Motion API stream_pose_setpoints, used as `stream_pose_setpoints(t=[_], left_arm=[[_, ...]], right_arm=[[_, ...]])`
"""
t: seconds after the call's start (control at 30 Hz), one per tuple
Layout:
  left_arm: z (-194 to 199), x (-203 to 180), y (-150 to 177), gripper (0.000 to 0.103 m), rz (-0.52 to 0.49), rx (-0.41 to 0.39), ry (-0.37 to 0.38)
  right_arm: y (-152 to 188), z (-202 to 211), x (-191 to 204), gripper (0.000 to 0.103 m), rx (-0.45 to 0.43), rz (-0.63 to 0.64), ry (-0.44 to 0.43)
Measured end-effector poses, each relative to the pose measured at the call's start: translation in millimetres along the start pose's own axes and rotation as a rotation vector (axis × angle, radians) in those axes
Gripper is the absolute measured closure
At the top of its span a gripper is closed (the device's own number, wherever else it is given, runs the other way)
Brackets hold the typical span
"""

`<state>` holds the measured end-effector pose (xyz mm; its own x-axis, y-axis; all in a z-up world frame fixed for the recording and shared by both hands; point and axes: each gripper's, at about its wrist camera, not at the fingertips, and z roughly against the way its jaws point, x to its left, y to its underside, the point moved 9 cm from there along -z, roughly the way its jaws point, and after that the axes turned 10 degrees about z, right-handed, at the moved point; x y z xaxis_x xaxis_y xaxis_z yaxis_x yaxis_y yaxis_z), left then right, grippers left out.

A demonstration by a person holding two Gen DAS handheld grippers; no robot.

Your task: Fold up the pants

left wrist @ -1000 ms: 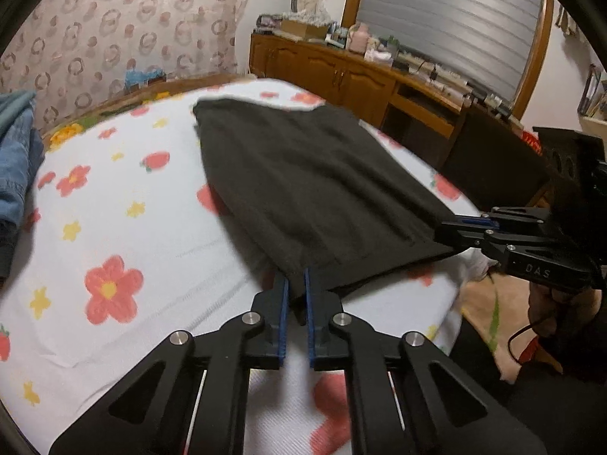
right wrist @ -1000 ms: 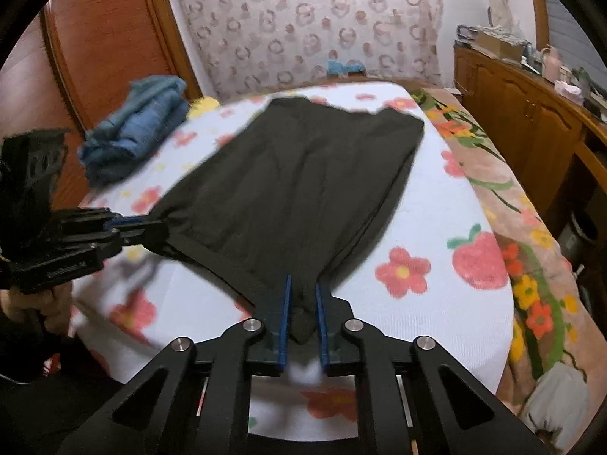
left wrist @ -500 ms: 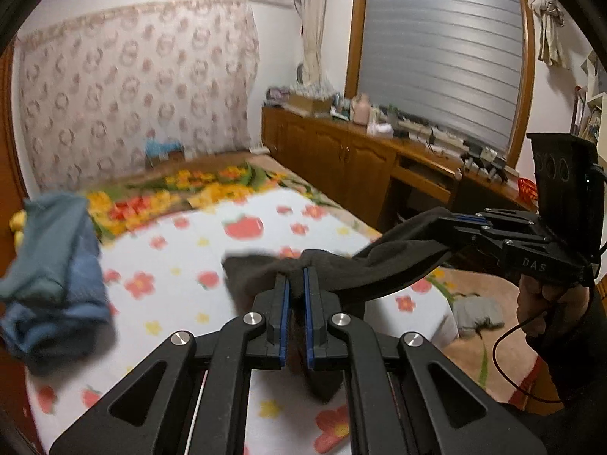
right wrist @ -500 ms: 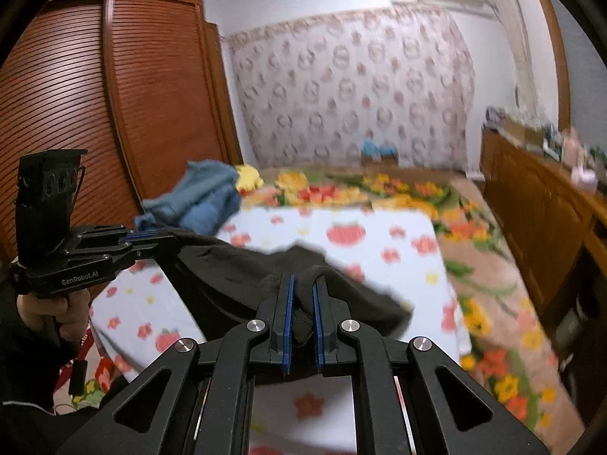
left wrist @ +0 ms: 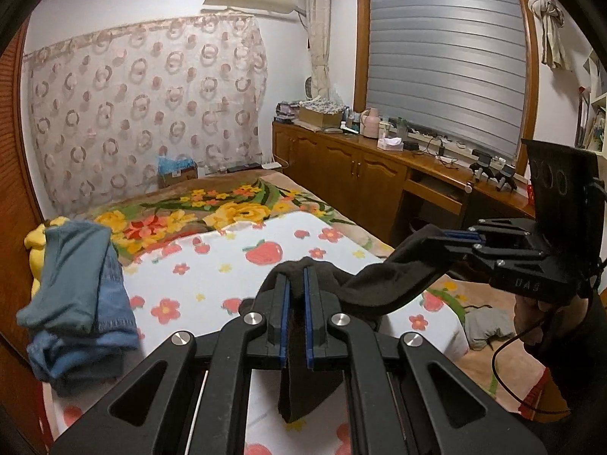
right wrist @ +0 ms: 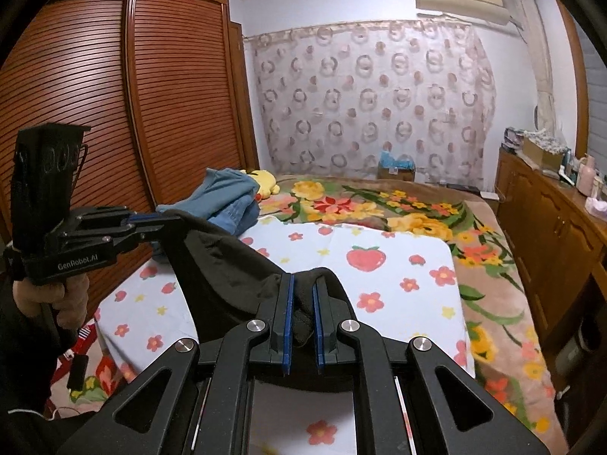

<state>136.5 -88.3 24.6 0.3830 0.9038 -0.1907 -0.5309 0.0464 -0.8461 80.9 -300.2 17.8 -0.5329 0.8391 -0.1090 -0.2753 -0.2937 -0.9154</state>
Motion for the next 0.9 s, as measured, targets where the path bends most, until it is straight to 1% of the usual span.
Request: stream_pose_setpoints(t=[0.07,0.13,0.27,0.33,0.4,0.43,0.47,0.5,0.57,0.63,0.7,0.8,0.83,0.9], left_arm=[[-2.6,3.6,-5.4,0.096,-0.009,-0.009,-0.012],[-7.9,11.4,-4.0,0.096,-0.014,-0.002,-0.030],[-25.4,36.7,13.4,0.096,0.009,0.048,-0.072],[-38.7,57.9,28.7,0.096,0.027,0.082,-0.106],[-47.0,70.4,39.7,0.096,0.048,0.106,-0.110],[-49.1,74.2,43.8,0.096,0.053,0.113,-0.112],[-50.5,74.5,46.5,0.096,0.053,0.116,-0.116],[-52.5,80.1,52.1,0.096,0.054,0.121,-0.127],[-54.9,87.3,60.6,0.096,0.061,0.133,-0.138],[-57.6,96.1,76.2,0.096,0.068,0.158,-0.150],[-57.2,101.1,88.4,0.096,0.077,0.173,-0.151],[-60.9,107.4,106.3,0.096,0.104,0.197,-0.145],[-63.4,109.1,111.8,0.096,0.115,0.208,-0.142],[-67.9,112.4,118.4,0.096,0.127,0.222,-0.138]], right_arm=[[-4.2,-3.9,-1.8,0.094,0.002,-0.001,-0.003],[-2.4,-12.4,0.6,0.094,0.011,-0.010,-0.021],[13.6,-33.1,19.4,0.094,0.059,-0.021,-0.088],[26.6,-48.9,32.9,0.094,0.098,-0.025,-0.126],[39.5,-67.1,45.1,0.094,0.143,-0.034,-0.158],[45.5,-75.1,51.5,0.092,0.159,-0.035,-0.175],[48.3,-80.4,56.6,0.087,0.169,-0.034,-0.188],[51.3,-85.2,60.2,0.085,0.181,-0.031,-0.195],[53.3,-89.7,62.3,0.082,0.193,-0.027,-0.205],[50.6,-88.1,60.7,0.079,0.190,-0.026,-0.218],[46.1,-82.6,55.0,0.073,0.175,-0.018,-0.218],[38.9,-80.9,37.1,0.066,0.152,0.004,-0.162],[33.9,-86.1,28.1,0.065,0.152,0.011,-0.141],[28.4,-101.6,16.4,0.062,0.159,0.023,-0.126]])
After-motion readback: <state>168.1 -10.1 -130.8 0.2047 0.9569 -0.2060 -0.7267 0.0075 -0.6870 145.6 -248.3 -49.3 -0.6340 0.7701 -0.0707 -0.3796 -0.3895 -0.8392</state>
